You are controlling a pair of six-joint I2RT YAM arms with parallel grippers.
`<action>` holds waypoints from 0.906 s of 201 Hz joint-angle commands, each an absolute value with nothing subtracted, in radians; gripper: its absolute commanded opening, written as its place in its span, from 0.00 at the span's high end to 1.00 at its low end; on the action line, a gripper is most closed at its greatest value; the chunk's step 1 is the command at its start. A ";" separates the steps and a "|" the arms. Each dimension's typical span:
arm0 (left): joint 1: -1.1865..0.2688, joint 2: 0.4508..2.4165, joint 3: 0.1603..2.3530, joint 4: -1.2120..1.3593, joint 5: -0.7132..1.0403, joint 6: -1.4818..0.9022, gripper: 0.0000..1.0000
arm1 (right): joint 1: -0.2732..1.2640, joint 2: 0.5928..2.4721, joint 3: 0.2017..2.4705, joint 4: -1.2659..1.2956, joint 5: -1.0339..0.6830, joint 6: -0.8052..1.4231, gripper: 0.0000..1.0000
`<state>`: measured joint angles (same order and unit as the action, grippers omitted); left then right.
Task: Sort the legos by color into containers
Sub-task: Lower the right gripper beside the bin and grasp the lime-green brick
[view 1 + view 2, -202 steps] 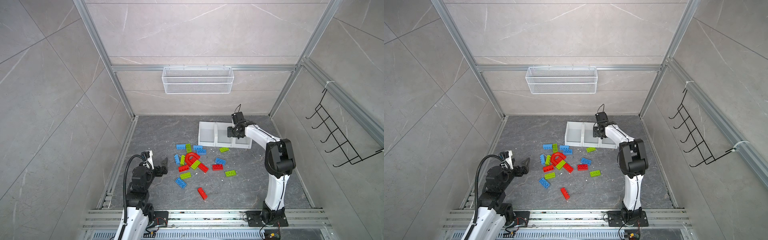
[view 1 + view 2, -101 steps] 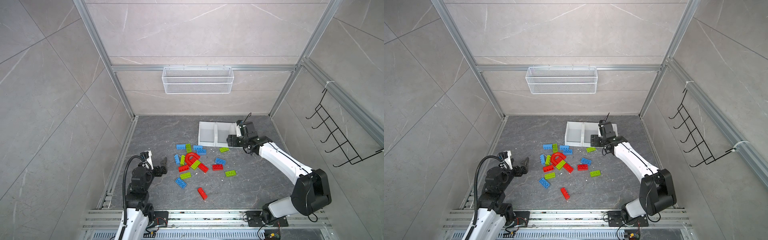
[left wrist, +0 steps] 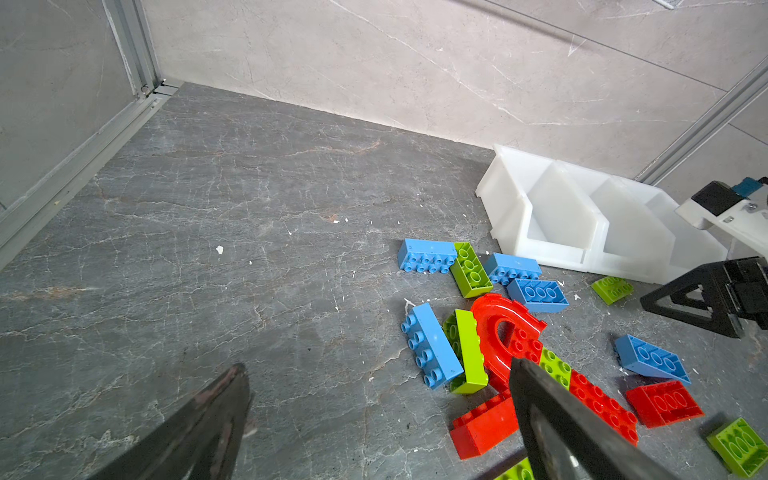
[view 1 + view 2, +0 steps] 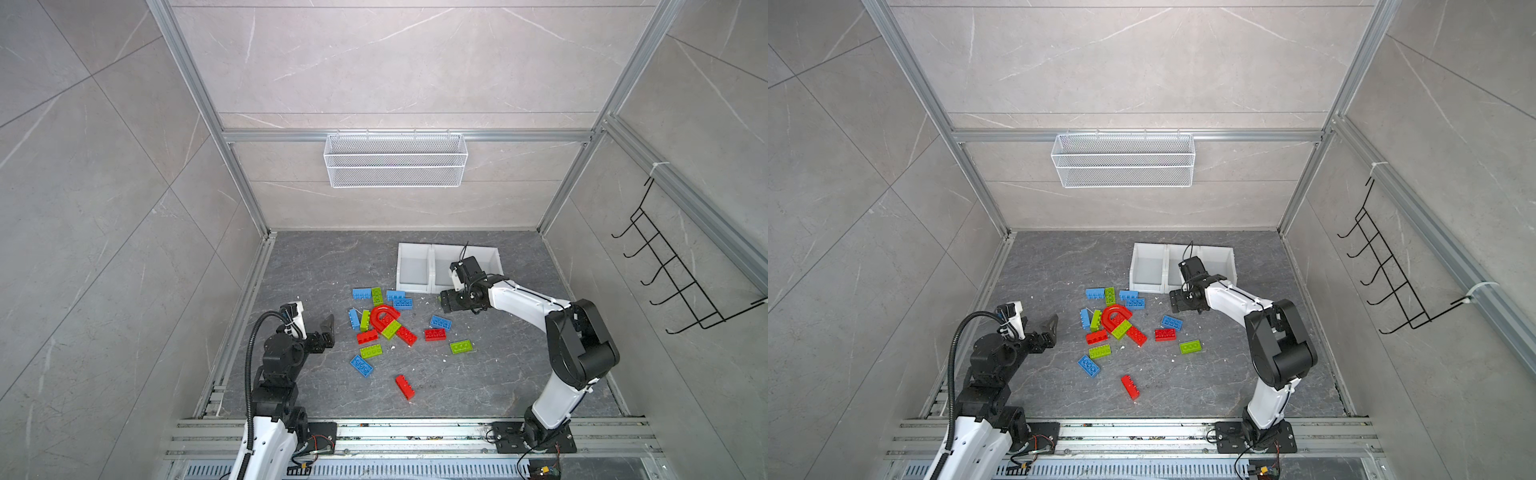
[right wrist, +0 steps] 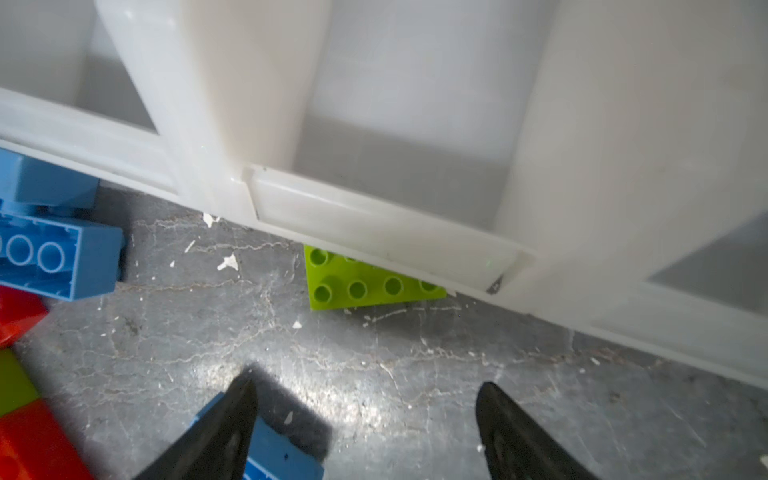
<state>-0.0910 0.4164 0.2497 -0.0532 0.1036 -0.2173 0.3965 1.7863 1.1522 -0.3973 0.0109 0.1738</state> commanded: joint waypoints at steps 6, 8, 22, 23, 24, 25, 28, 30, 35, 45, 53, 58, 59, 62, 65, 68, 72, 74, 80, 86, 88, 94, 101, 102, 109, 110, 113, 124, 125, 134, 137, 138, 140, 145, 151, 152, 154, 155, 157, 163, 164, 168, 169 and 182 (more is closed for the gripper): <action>-0.091 0.410 0.248 -0.042 0.093 -0.228 0.00 | 0.403 1.844 1.201 -0.388 0.011 0.145 0.14; -0.091 0.410 0.248 -0.042 0.093 -0.228 0.00 | 0.403 1.847 1.204 -0.387 0.011 0.144 0.14; -0.091 0.412 0.248 -0.041 0.093 -0.227 0.00 | 0.408 1.875 1.223 -0.393 0.018 0.139 0.14; -0.091 0.412 0.247 -0.041 0.093 -0.228 0.00 | 0.408 1.878 1.225 -0.394 0.018 0.138 0.14; -0.091 0.412 0.248 -0.041 0.093 -0.228 0.00 | 0.408 1.879 1.227 -0.395 0.018 0.137 0.14; -0.091 0.412 0.247 -0.041 0.093 -0.228 0.00 | 0.409 1.881 1.228 -0.396 0.020 0.137 0.14; -0.091 0.412 0.247 -0.041 0.093 -0.227 0.00 | 0.412 1.887 1.233 -0.399 0.023 0.135 0.14; -0.091 0.412 0.248 -0.041 0.093 -0.227 0.00 | 0.414 1.892 1.236 -0.401 0.027 0.135 0.14; -0.091 0.411 0.248 -0.041 0.093 -0.227 0.00 | 0.417 1.905 1.248 -0.411 0.030 0.134 0.14; -0.091 0.411 0.247 -0.041 0.094 -0.227 0.00 | 0.420 1.926 1.272 -0.429 0.035 0.133 0.14; -0.091 0.411 0.247 -0.041 0.093 -0.227 0.00 | 0.421 1.936 1.281 -0.431 0.042 0.139 0.14; -0.091 0.412 0.248 -0.041 0.093 -0.228 0.00 | 0.421 1.942 1.287 -0.433 0.052 0.142 0.13; -0.091 0.413 0.248 -0.041 0.093 -0.227 0.00 | 0.423 1.943 1.288 -0.434 0.053 0.144 0.13; -0.091 0.413 0.248 -0.041 0.093 -0.227 0.00 | 0.422 1.947 1.291 -0.437 0.058 0.147 0.13; -0.091 0.413 0.248 -0.041 0.093 -0.227 0.00 | 0.421 1.951 1.296 -0.440 0.060 0.146 0.13; -0.091 0.413 0.248 -0.041 0.093 -0.227 0.00 | 0.422 1.955 1.302 -0.446 0.060 0.147 0.13; -0.091 0.414 0.249 -0.041 0.094 -0.227 0.00 | 0.422 1.961 1.309 -0.452 0.058 0.145 0.13; -0.091 0.414 0.248 -0.041 0.093 -0.227 0.00 | 0.422 1.965 1.313 -0.455 0.055 0.144 0.13; -0.091 0.413 0.248 -0.041 0.094 -0.227 0.00 | 0.422 1.973 1.322 -0.464 0.050 0.143 0.13; -0.091 0.413 0.247 -0.041 0.094 -0.227 0.00 | 0.422 1.983 1.330 -0.472 0.049 0.144 0.14; -0.091 0.413 0.247 -0.041 0.093 -0.227 0.00 | 0.422 1.987 1.332 -0.475 0.048 0.146 0.14; -0.090 0.413 0.247 -0.041 0.093 -0.228 0.00 | 0.421 1.994 1.339 -0.482 0.048 0.147 0.14; -0.090 0.411 0.248 -0.042 0.093 -0.227 0.00 | 0.421 2.004 1.347 -0.494 0.042 0.148 0.14; -0.090 0.411 0.247 -0.042 0.093 -0.227 0.00 | 0.421 2.005 1.349 -0.495 0.041 0.147 0.14; -0.091 0.411 0.248 -0.042 0.094 -0.227 0.00 | 0.423 2.012 1.353 -0.502 0.036 0.148 0.15; -0.091 0.411 0.247 -0.042 0.094 -0.228 0.00 | 0.422 2.013 1.354 -0.503 0.036 0.148 0.15; -0.090 0.411 0.247 -0.041 0.094 -0.227 0.00 | 0.423 2.015 1.355 -0.504 0.035 0.148 0.16; -0.091 0.413 0.248 -0.041 0.093 -0.227 0.00 | 0.425 2.019 1.358 -0.509 0.034 0.148 0.16; -0.091 0.413 0.248 -0.041 0.093 -0.227 0.00 | 0.424 2.021 1.359 -0.510 0.033 0.148 0.16; -0.091 0.414 0.249 -0.041 0.093 -0.227 0.00 | 0.426 2.027 1.365 -0.516 0.029 0.146 0.18; -0.091 0.414 0.249 -0.041 0.092 -0.227 0.00 | 0.429 2.029 1.367 -0.519 0.027 0.143 0.18; -0.091 0.415 0.249 -0.041 0.093 -0.228 0.00 | 0.428 2.030 1.368 -0.520 0.027 0.144 0.18; -0.091 0.416 0.250 -0.041 0.092 -0.227 0.00 | 0.428 2.031 1.369 -0.521 0.025 0.143 0.18; -0.091 0.416 0.250 -0.041 0.093 -0.227 0.00 | 0.432 2.035 1.372 -0.525 0.023 0.141 0.19; -0.091 0.417 0.250 -0.040 0.093 -0.227 0.00 | 0.434 2.039 1.376 -0.532 0.024 0.138 0.20; -0.091 0.418 0.249 -0.040 0.093 -0.227 0.00 | 0.435 2.039 1.376 -0.532 0.024 0.138 0.20; -0.091 0.419 0.250 -0.041 0.093 -0.227 0.00 | 0.436 2.040 1.377 -0.534 0.024 0.137 0.21; -0.091 0.419 0.250 -0.040 0.093 -0.227 0.00 | 0.437 2.040 1.377 -0.535 0.025 0.137 0.21; -0.090 0.419 0.251 -0.040 0.093 -0.227 0.00 | 0.438 2.041 1.377 -0.536 0.026 0.137 0.21; -0.090 0.420 0.252 -0.040 0.093 -0.227 0.00 | 0.440 2.042 1.376 -0.540 0.028 0.137 0.22; -0.090 0.420 0.252 -0.040 0.093 -0.227 0.00 | 0.441 2.042 1.376 -0.540 0.029 0.137 0.23; -0.090 0.420 0.251 -0.040 0.093 -0.228 0.00 | 0.442 2.040 1.373 -0.541 0.031 0.140 0.23; -0.091 0.420 0.252 -0.041 0.093 -0.227 0.00 | 0.443 2.040 1.372 -0.541 0.032 0.140 0.23; -0.091 0.420 0.252 -0.041 0.093 -0.227 0.00 | 0.442 2.033 1.360 -0.539 0.037 0.156 0.26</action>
<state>-0.0910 0.4187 0.2493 -0.0532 0.1036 -0.2173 0.4294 2.0159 1.3605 -0.4900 0.0414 0.1520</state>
